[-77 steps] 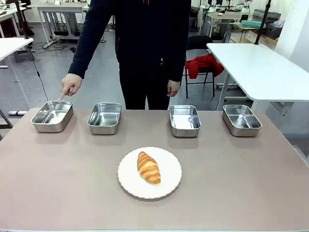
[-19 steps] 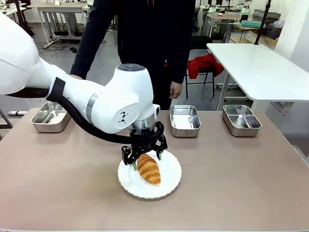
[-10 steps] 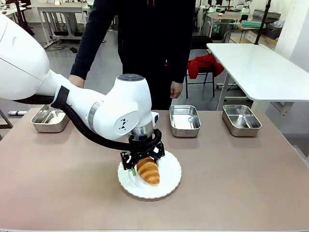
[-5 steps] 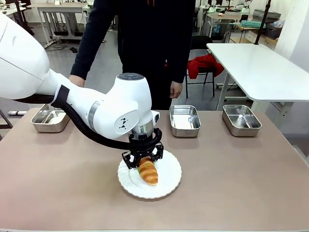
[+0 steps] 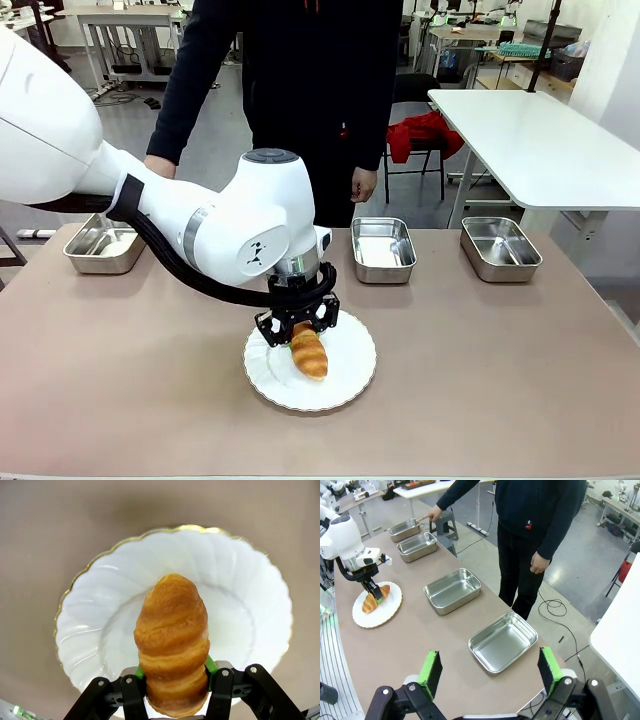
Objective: Place the bread in the container.
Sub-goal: Place the Butter Roll into the Airtight Container indicated by the human.
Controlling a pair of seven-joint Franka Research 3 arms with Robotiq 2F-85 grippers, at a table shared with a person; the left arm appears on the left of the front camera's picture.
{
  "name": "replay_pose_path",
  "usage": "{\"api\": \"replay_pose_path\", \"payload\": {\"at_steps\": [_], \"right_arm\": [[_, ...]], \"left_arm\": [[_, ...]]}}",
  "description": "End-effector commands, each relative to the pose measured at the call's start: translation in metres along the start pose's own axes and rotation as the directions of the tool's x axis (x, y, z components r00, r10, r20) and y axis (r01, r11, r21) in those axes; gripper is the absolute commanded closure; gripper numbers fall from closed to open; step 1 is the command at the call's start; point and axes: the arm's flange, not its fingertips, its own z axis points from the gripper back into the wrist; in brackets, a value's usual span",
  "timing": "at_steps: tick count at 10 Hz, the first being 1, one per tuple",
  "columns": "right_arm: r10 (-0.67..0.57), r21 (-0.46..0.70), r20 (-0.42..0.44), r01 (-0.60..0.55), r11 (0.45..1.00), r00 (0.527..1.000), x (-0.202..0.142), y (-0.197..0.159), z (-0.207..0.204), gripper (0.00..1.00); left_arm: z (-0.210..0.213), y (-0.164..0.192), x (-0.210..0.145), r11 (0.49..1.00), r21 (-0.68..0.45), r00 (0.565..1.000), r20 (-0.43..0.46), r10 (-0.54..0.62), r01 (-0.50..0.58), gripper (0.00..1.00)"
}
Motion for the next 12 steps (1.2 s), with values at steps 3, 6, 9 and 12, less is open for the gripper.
{"api": "replay_pose_path", "payload": {"at_steps": [3, 6, 9, 12], "right_arm": [[0.008, 0.003, 0.000, -0.008, 1.000, 1.000, 0.002, 0.001, 0.001, 0.00], [0.008, 0.003, 0.000, -0.008, 1.000, 1.000, 0.002, 0.001, 0.001, 0.00], [0.008, 0.003, 0.000, -0.008, 1.000, 1.000, 0.002, 0.001, 0.001, 0.00], [0.008, 0.003, 0.000, -0.008, 1.000, 1.000, 0.002, 0.001, 0.001, 0.00]], "left_arm": [[0.095, 0.036, 0.057, 0.990, -0.042, 0.988, 0.088, -0.128, 0.132, 0.63], [0.175, 0.092, 0.124, 0.977, 0.004, 0.972, 0.100, -0.212, 0.213, 0.63], [0.229, 0.125, 0.181, 0.955, -0.048, 0.956, 0.015, -0.293, 0.294, 0.63], [0.232, 0.137, 0.202, 0.933, -0.015, 0.932, 0.060, -0.357, 0.358, 0.63]]}}
